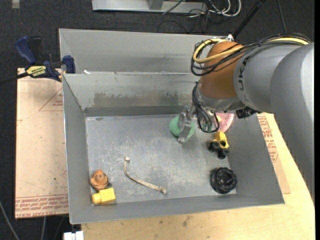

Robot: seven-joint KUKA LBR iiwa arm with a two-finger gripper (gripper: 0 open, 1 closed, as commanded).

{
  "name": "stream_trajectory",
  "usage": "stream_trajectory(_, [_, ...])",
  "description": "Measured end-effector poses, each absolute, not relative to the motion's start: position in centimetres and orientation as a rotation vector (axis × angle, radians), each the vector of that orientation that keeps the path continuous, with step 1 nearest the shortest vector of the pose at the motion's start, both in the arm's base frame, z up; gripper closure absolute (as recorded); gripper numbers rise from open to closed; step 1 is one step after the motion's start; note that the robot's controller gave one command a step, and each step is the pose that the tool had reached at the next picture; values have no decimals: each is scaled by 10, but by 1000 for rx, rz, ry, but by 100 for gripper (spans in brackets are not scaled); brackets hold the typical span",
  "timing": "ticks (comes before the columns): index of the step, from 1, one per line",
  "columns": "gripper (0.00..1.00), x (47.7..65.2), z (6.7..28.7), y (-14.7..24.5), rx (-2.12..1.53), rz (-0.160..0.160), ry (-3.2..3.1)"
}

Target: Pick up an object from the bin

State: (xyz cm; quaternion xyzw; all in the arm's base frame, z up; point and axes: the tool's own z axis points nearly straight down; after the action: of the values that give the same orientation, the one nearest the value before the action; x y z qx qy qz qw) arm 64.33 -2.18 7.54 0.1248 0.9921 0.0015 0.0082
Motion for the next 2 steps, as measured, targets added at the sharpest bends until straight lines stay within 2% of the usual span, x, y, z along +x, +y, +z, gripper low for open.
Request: stream_trajectory(2, [100,642,80,-22,391,4,3108])
